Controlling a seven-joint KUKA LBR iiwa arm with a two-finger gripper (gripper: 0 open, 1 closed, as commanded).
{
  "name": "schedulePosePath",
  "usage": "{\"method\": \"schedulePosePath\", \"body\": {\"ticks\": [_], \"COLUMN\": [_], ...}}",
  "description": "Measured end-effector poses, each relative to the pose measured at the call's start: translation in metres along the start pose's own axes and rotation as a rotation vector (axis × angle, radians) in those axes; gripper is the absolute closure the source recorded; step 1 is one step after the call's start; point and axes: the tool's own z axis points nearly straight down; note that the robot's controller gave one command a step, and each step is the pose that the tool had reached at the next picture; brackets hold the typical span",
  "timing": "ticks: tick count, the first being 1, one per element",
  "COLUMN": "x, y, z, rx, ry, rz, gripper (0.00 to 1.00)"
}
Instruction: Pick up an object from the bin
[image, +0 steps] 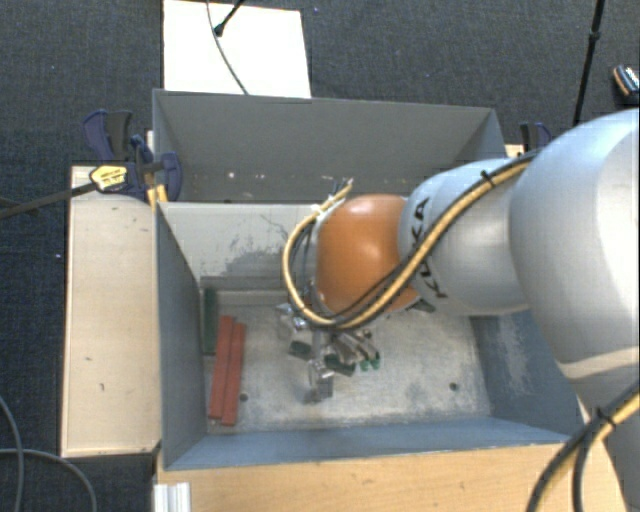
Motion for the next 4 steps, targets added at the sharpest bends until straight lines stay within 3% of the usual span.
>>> {"method": "schedulePosePath", "body": {"ticks": [1,2,3,4], "x": [0.008,0.02,0.024,0.024], "y": [-0.031,-0.021,-0.019,-0.019], "z": [-0.034,-0.036,-0.001,-0.002], "rx": [-0.001,-0.003,-0.003,-0.003], "ry": [-0.011,-0.004,-0.001,-0.002], "rz": [0.122,0.203,0.338,0.341], "gripper": [0.0,0.0,0.0,0.0]}}
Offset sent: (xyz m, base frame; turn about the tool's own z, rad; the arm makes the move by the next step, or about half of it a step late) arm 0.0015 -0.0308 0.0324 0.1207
